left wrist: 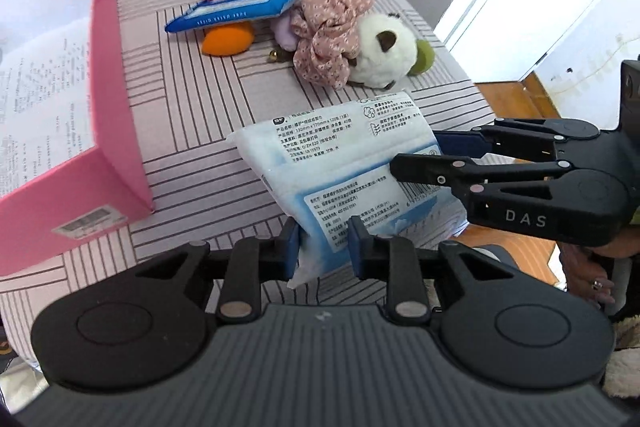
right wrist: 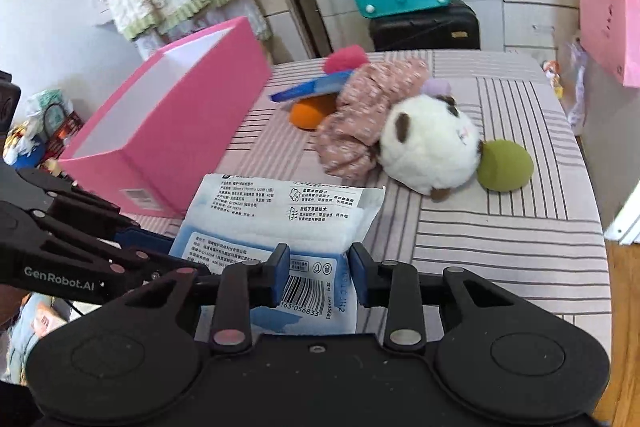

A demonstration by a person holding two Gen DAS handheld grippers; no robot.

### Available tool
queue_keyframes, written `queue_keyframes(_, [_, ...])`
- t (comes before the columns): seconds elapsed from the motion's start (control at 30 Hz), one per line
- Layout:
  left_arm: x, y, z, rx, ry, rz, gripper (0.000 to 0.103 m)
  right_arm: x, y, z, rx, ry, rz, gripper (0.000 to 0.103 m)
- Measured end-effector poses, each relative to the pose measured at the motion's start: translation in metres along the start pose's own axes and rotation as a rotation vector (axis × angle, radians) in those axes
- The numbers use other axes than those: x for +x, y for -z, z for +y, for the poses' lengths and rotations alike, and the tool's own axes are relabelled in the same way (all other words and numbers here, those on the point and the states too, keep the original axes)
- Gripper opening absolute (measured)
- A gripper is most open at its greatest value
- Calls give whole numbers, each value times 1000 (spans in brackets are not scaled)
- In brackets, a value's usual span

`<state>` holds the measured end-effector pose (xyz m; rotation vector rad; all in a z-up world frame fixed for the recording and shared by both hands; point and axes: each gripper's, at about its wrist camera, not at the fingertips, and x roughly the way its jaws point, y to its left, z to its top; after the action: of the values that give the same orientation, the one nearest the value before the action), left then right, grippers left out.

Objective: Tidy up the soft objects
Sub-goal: 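Lift the white wipes pack with the left gripper and carry it over the pink box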

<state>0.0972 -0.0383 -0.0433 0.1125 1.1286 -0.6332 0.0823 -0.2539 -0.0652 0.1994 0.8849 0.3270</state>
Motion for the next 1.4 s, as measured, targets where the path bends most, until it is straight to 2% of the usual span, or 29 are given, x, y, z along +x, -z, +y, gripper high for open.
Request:
queue_keyframes(0.33, [-51, 15, 3, 8, -1, -51, 24, -33, -8, 33, -93, -46, -3, 39])
queue_keyframes(0.83, [-121, 20, 26, -27, -122, -213, 24, -64, -51, 100, -315, -135, -27, 39])
queue_keyframes(1.07, [-137, 10, 56, -69, -150, -285, 24, -62, -82, 129, -407, -159, -73, 39])
queue_keyframes(1.17, [-140, 0, 74, -97, -156, -310, 24, -51, -101, 137, -427, -177, -85, 36])
queue_keyframes(1.3, [-137, -17, 103, -143, -166, -334, 24, -37, -125, 147, -470, -196, -105, 28])
queue_keyframes(1.4, [-131, -36, 130, -186, -173, -345, 24, -21, -147, 150, -480, -208, -116, 26])
